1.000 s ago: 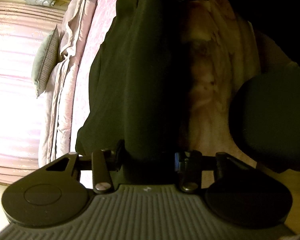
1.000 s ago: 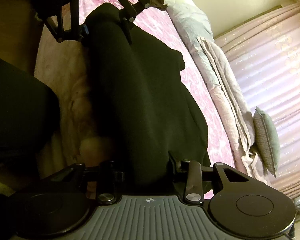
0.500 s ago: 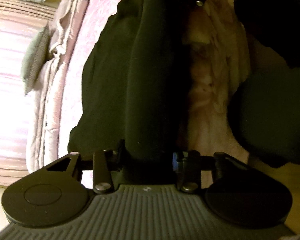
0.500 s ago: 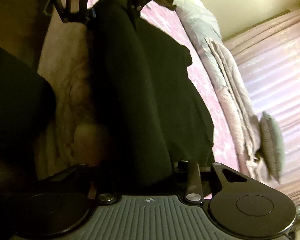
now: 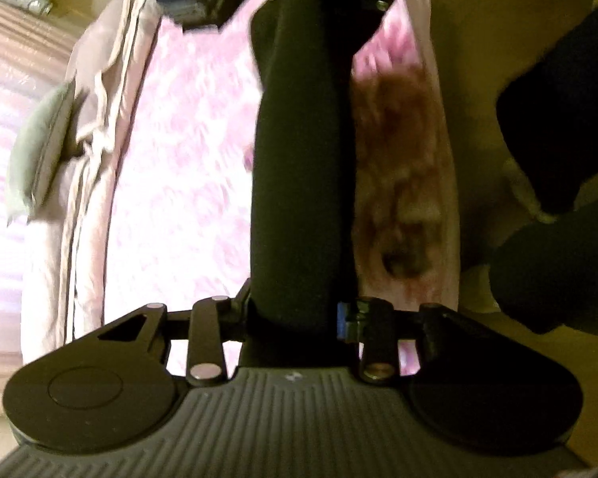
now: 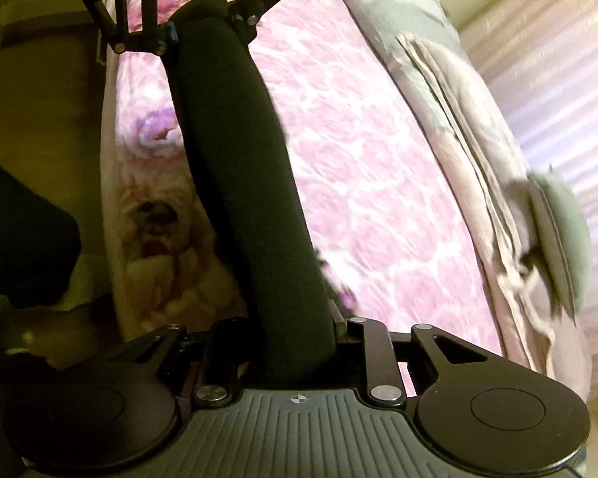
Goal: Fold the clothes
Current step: 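Lower the jacket onto the striped garment atop the stack with both grippers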
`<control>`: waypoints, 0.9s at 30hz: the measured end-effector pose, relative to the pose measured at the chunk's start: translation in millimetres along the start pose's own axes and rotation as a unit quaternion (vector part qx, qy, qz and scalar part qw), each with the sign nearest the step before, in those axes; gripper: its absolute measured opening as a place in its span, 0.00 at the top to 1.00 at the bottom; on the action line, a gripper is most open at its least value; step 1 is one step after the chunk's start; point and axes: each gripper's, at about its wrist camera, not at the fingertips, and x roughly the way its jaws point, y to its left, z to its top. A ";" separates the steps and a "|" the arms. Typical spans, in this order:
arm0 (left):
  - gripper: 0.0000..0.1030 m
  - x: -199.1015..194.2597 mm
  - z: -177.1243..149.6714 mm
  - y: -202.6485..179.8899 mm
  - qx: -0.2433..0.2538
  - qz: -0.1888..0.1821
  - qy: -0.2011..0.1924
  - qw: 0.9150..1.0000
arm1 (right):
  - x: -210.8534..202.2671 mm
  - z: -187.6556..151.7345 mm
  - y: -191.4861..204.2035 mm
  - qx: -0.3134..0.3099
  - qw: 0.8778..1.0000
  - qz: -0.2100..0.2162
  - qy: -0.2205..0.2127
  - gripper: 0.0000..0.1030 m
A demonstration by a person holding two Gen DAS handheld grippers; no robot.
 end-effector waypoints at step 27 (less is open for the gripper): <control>0.68 32.7 495.5 388.7 0.139 0.232 -0.257 0.928 | -242.1 -315.5 -435.7 0.100 0.915 -0.380 0.097 0.77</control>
